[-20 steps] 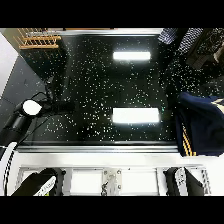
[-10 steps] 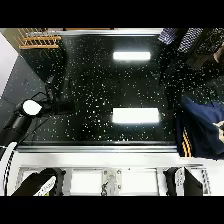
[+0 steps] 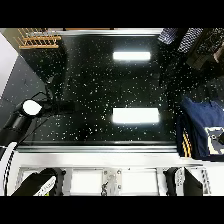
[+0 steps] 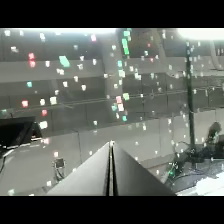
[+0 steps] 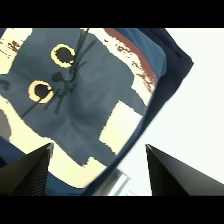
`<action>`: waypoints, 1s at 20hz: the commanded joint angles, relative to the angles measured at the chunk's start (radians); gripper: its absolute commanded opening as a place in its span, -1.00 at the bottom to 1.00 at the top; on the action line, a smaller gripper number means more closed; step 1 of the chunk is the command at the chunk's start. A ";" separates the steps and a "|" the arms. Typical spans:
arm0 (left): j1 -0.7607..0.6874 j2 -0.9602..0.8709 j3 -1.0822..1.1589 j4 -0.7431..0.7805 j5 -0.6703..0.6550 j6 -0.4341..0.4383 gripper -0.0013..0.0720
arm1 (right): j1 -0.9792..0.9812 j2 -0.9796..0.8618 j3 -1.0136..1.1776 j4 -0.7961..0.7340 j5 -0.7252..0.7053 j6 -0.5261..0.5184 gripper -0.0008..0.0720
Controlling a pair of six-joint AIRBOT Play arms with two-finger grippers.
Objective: Fold the clothes and pants, and hang the long-sleeved shirts on hangers.
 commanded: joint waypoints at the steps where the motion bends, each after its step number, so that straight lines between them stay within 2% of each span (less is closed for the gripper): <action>1: -0.001 0.000 0.000 0.000 0.000 0.000 -0.94 | 0.051 0.056 -0.001 0.257 -0.077 -0.171 0.75; 3: -0.001 0.000 0.000 0.000 0.001 0.000 -0.94 | 0.144 0.093 -0.001 0.473 -0.094 -0.278 0.75; 5: -0.001 0.000 0.000 0.000 0.003 0.000 -0.94 | 0.277 0.098 -0.003 0.621 -0.093 -0.332 0.75; 10: -0.001 0.000 0.000 0.000 0.005 0.000 -0.94 | 0.684 0.032 -0.003 0.656 -0.093 -0.344 0.75; 12: 0.000 0.000 0.000 0.000 0.003 0.000 -0.94 | 0.790 -0.009 -0.003 0.655 -0.093 -0.344 0.74; 13: 0.000 0.000 0.000 0.000 0.002 0.000 -0.94 | 0.831 -0.031 -0.003 0.656 -0.093 -0.344 0.60; 16: -0.001 0.000 0.000 0.000 0.001 0.000 -0.94 | 0.892 -0.076 -0.003 0.656 -0.093 -0.344 -0.91; 20: 0.000 0.000 0.000 0.000 0.001 0.000 -0.94 | 0.895 -0.094 -0.003 0.657 -0.086 -0.341 -0.92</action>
